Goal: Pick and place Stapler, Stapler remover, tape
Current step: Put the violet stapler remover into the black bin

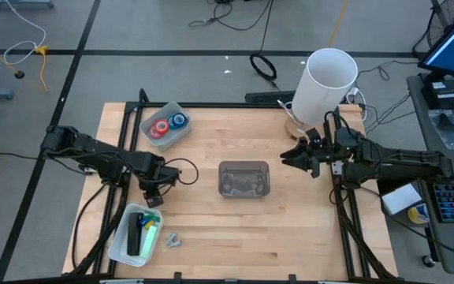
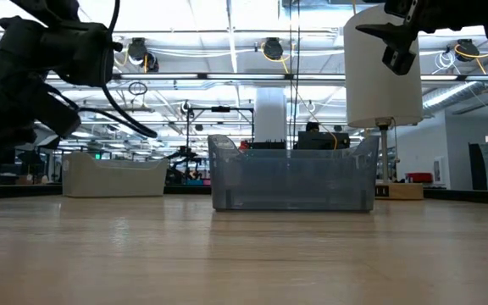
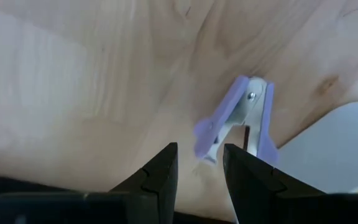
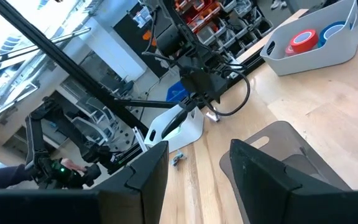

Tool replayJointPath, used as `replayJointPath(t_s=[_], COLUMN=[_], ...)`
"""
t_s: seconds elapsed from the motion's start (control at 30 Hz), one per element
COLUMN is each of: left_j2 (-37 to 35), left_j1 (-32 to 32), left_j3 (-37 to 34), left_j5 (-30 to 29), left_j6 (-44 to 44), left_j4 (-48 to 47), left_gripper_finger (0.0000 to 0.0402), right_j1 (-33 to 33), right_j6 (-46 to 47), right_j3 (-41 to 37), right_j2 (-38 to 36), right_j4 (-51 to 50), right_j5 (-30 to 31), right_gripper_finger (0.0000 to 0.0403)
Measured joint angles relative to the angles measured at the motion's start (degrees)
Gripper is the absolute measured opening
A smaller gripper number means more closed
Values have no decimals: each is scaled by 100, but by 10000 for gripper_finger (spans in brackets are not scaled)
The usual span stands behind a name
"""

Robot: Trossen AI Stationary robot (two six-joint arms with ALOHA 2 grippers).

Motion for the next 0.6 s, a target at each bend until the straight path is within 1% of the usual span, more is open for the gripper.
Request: replayJointPath(t_s=[0.13,0.3,0.6], left_j2=[0,0,-4], left_j1=[0,-2,0], left_j3=[-95,-158,-406], left_j5=[6,2,50], left_j6=[16,219,162], left_j4=[312,378,459], left_gripper_finger=[127,127,126], right_j1=[-1,-1,-2], right_j6=[1,1,1], right_j3=[1,1,2], right_j2=[0,0,0], right_j4=[0,0,0], right_j5=[9,11,12], right_gripper_finger=[167,167,167])
